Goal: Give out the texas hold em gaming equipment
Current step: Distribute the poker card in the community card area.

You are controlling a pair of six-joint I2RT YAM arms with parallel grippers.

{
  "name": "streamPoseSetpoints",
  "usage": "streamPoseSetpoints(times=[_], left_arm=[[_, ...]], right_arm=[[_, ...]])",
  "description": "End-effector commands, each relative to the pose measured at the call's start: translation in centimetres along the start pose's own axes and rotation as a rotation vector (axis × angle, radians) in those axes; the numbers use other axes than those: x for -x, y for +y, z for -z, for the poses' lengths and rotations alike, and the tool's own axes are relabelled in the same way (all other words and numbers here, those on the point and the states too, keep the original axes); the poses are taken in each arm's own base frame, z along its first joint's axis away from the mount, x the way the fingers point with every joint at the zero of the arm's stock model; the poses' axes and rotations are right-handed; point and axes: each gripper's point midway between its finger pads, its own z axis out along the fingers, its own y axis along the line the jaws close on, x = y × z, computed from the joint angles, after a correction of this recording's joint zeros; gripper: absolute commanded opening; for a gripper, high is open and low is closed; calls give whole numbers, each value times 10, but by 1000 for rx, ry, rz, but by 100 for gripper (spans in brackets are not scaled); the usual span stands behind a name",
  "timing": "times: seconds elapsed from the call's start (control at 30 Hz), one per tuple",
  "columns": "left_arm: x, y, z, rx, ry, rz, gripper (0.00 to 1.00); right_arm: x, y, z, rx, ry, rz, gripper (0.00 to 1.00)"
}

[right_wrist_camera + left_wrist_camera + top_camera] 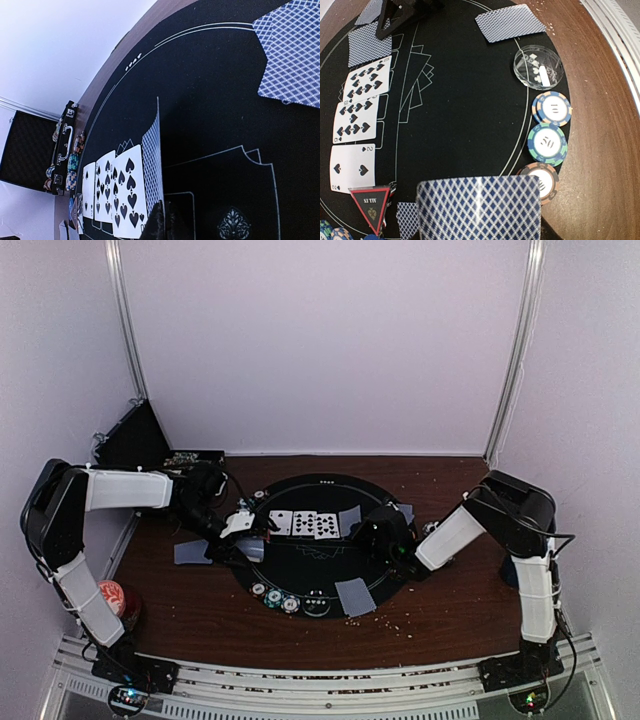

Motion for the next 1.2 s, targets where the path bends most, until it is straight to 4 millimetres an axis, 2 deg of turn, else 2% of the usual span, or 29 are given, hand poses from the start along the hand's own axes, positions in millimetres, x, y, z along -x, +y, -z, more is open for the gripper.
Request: streamPoseSetpoints(times=[0.0,0.2,0.43,0.83,1.0,1.17], left_arm=[[7,2,-1,-4,-24,-18,47],[7,1,-1,-4,-23,-19,47],[7,2,-1,-4,-25,-18,47],[7,2,-1,-5,-23,-18,47],[7,1,-1,-4,-24,-20,47],[7,2,-1,-4,-25,-19,47]], right_arm=[[-8,-4,-2,20,18,-25,1],[-10,0,0,50,30,-47,1],[-11,-8,2,13,30,-31,2],[-12,-12,2,-24,31,-7,18],[-11,-12,11,-44,32,11,25],[-1,-17,26,-82,9,35,28]])
